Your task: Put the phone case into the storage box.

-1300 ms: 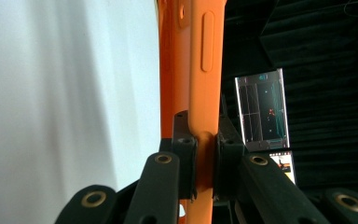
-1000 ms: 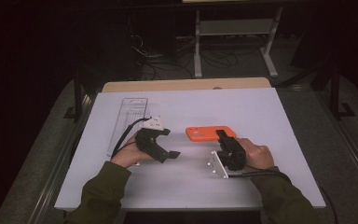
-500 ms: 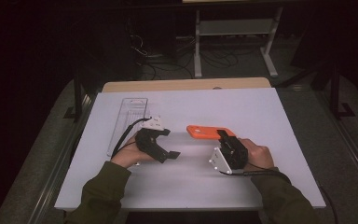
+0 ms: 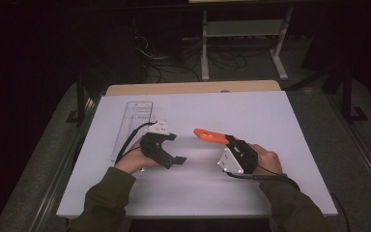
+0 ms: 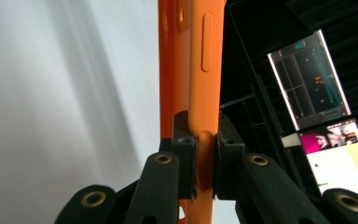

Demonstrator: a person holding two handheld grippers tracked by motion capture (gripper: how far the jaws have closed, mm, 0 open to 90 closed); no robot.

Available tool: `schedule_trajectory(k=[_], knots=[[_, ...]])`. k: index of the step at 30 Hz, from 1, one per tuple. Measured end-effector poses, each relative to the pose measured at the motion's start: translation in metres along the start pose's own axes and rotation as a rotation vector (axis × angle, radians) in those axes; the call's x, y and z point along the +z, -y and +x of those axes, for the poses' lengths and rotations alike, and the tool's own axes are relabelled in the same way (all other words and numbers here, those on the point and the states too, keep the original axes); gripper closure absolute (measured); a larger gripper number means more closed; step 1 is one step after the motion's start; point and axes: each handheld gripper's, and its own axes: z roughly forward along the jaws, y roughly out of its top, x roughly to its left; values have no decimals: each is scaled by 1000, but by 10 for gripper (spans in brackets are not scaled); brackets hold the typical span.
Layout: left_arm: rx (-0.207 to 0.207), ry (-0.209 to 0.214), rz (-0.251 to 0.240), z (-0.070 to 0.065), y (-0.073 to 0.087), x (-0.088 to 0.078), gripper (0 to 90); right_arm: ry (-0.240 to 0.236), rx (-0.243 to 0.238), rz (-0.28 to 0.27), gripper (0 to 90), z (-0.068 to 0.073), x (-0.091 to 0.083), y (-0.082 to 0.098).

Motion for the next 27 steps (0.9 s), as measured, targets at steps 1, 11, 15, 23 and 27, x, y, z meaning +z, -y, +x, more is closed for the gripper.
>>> schedule_trajectory(k=[1, 11, 15, 23, 27], knots=[[0, 1, 0, 0, 0, 0, 0, -7, 11, 4, 803, -1, 0, 0], [-8, 4, -3, 0, 0, 0, 0, -54, 139, 28, 803, -6, 2, 2], [-16, 7, -7, -1, 0, 0, 0, -71, 179, 28, 803, -9, 3, 4], [-20, 9, -7, 0, 0, 0, 0, -109, 276, 26, 802, -14, 4, 7], [-21, 10, -8, 0, 0, 0, 0, -122, 300, 26, 803, -16, 4, 8]])
